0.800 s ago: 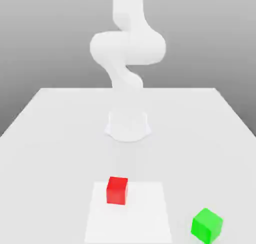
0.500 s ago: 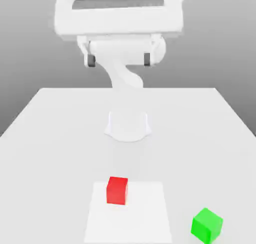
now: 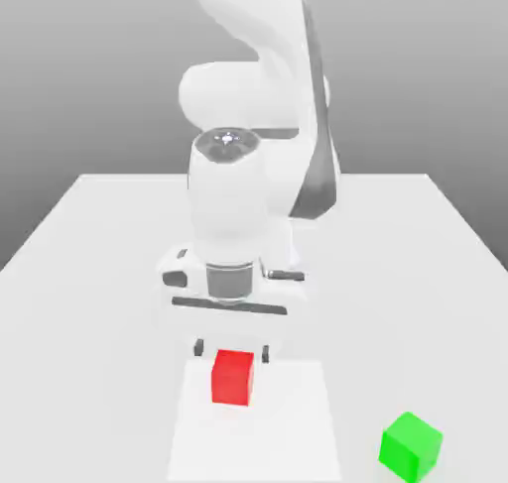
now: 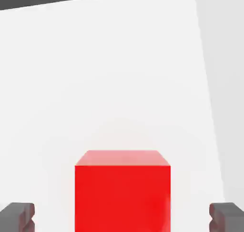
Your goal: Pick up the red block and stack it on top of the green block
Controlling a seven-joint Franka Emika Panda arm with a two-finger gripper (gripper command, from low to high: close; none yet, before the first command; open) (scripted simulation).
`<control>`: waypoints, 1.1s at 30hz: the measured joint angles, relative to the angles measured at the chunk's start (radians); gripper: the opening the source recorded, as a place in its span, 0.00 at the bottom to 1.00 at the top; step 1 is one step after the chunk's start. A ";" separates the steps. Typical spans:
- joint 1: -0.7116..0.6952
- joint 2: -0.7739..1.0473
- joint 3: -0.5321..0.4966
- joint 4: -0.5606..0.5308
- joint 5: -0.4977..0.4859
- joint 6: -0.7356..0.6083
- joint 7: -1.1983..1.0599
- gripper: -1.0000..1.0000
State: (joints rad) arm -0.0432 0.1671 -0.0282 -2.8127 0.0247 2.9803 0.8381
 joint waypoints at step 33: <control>0.217 0.149 0.219 0.420 -0.162 -0.281 -0.179 1.00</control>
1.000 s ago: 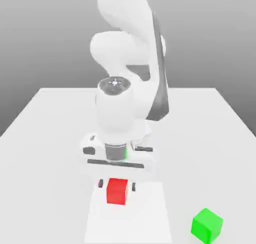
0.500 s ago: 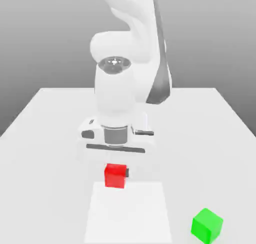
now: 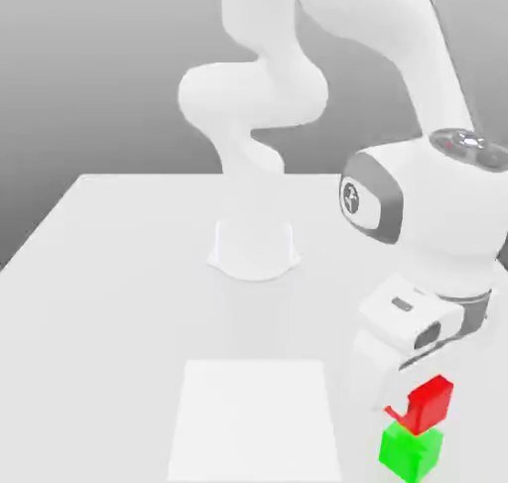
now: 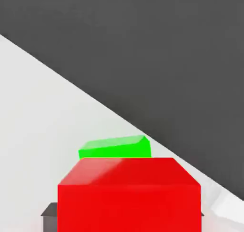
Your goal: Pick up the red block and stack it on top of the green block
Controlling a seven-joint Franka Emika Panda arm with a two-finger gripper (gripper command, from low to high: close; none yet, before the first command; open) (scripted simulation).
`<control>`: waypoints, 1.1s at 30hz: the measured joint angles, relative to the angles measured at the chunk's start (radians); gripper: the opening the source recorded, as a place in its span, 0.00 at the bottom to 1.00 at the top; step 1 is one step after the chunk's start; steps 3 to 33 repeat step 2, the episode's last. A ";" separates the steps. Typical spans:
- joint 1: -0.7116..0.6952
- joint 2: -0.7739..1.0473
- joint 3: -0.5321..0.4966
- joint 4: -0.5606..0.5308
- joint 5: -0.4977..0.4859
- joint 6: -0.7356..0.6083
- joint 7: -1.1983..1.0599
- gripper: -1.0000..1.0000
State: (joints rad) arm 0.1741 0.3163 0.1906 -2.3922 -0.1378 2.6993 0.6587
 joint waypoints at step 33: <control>0.000 0.000 0.000 0.000 0.000 0.000 0.000 1.00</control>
